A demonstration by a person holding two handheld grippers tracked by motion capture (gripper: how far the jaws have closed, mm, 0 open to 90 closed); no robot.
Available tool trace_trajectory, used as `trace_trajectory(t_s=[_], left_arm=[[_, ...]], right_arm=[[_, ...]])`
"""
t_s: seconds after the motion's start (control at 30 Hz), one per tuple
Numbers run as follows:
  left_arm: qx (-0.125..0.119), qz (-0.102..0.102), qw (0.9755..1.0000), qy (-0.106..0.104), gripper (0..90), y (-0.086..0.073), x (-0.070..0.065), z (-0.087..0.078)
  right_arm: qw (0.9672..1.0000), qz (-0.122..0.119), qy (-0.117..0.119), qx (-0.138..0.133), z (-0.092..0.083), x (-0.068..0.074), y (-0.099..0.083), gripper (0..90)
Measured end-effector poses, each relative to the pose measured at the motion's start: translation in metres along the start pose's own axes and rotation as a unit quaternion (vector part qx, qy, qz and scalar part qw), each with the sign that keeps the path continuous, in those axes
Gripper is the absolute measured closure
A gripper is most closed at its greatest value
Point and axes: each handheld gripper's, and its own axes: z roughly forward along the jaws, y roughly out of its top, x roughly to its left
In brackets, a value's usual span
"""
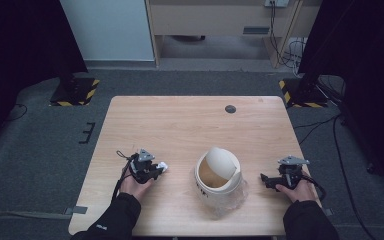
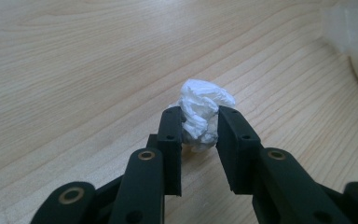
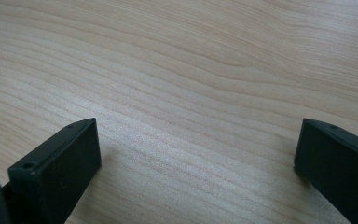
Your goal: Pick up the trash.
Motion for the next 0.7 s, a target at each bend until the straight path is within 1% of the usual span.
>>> trace_trajectory(t_s=[0.1, 0.13, 0.2, 0.43, 0.53, 0.7], left_arm=[[-0.012, 0.001, 0.9999, -0.001, 71.2, 0.002, 0.0, -0.004], [-0.012, 0.001, 0.9999, -0.001, 71.3, 0.002, 0.0, -0.004], [-0.023, -0.001, 0.9997, -0.002, 71.7, 0.003, 0.001, -0.008], [-0.049, -0.008, 0.9988, -0.008, 71.8, 0.005, 0.002, -0.018], [-0.06, -0.01, 0.998, -0.012, 71.9, 0.005, 0.001, -0.024], [-0.087, -0.002, 0.9961, -0.014, 71.9, 0.006, -0.001, -0.038]], right_arm=[[1.0, 0.0, 0.0, 0.0, 0.0, 0.0, 0.0, 0.7], [1.0, 0.0, 0.0, 0.0, 0.0, 0.0, 0.0, 0.7], [1.0, 0.0, 0.0, 0.0, 0.0, 0.0, 0.0, 0.7], [1.0, 0.0, 0.0, 0.0, 0.0, 0.0, 0.0, 0.7], [1.0, 0.0, 0.0, 0.0, 0.0, 0.0, 0.0, 0.7], [1.0, 0.0, 0.0, 0.0, 0.0, 0.0, 0.0, 0.7]])
